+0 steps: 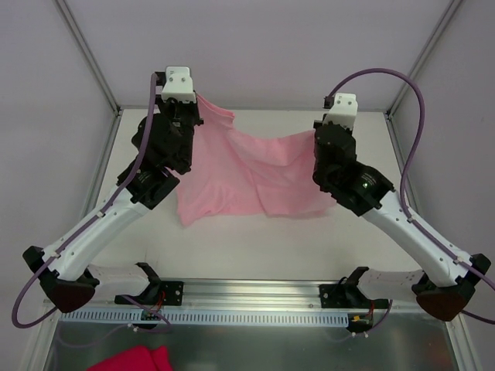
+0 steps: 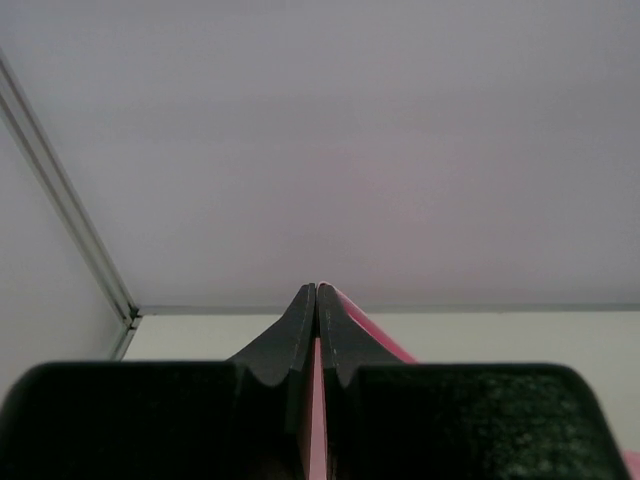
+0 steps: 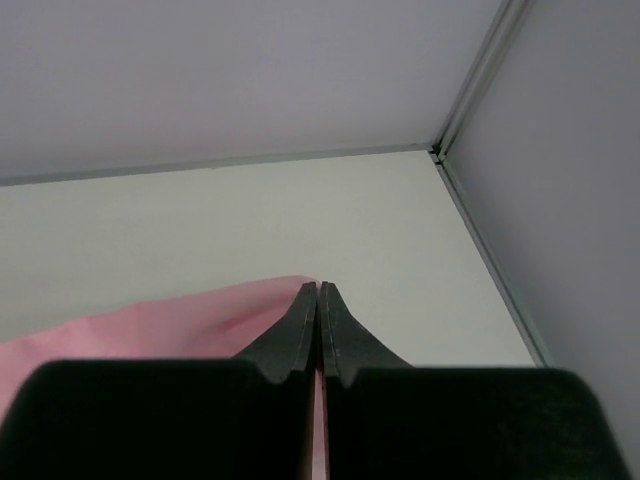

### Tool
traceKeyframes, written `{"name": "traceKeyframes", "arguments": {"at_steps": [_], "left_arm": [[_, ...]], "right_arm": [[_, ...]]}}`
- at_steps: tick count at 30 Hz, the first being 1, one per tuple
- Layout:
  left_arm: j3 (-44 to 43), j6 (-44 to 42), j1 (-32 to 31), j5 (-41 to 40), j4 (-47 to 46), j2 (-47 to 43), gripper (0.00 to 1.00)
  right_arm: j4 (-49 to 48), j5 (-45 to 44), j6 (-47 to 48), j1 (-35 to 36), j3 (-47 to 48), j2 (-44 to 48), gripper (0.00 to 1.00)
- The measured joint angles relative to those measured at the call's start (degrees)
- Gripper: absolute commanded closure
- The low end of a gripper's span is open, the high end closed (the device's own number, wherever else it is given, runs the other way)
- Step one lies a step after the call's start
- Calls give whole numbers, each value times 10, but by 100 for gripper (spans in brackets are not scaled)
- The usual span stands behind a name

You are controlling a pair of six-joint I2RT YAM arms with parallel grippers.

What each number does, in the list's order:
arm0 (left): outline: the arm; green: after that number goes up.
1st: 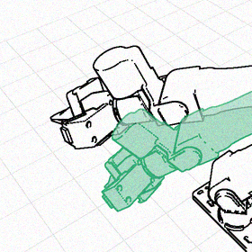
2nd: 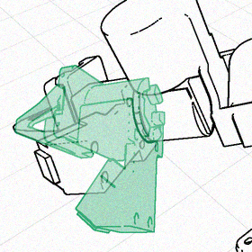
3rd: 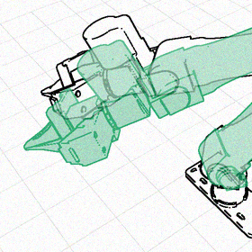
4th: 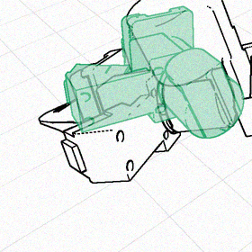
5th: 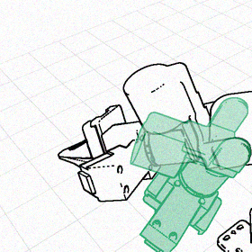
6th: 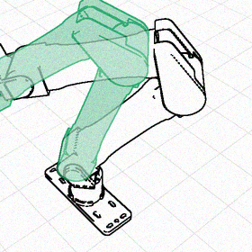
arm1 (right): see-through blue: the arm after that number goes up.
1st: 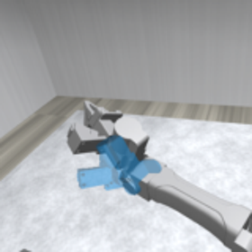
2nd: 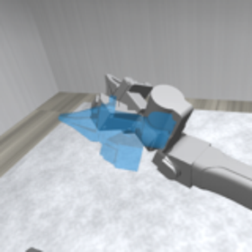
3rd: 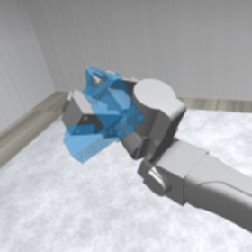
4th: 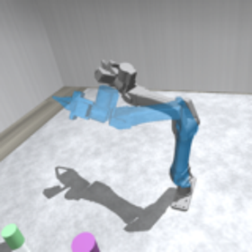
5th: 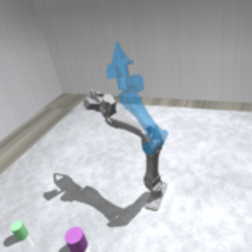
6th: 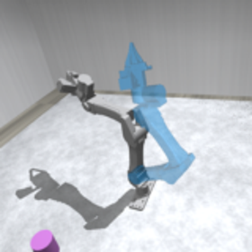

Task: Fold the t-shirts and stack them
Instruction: Flatten out the tshirt

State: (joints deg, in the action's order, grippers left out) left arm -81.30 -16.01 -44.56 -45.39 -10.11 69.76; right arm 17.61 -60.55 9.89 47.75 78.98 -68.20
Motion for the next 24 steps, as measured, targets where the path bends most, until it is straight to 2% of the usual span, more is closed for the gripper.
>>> {"name": "traceKeyframes", "arguments": {"at_steps": [3,7,12,17,24], "left_arm": [[-15,-14,0,12,-8,-4,100],[-71,-47,0,20,-32,26,100],[-94,-89,21,40,-91,75,100],[-142,-80,94,76,-102,167,100],[-272,-40,178,118,-71,322,100]], "right_arm": [[-2,11,51,-23,19,-9,99],[-2,41,89,-73,98,-50,99],[-54,71,132,-113,124,-86,99],[-113,108,166,-165,171,-198,99],[-111,160,199,-230,320,-380,99]]}}
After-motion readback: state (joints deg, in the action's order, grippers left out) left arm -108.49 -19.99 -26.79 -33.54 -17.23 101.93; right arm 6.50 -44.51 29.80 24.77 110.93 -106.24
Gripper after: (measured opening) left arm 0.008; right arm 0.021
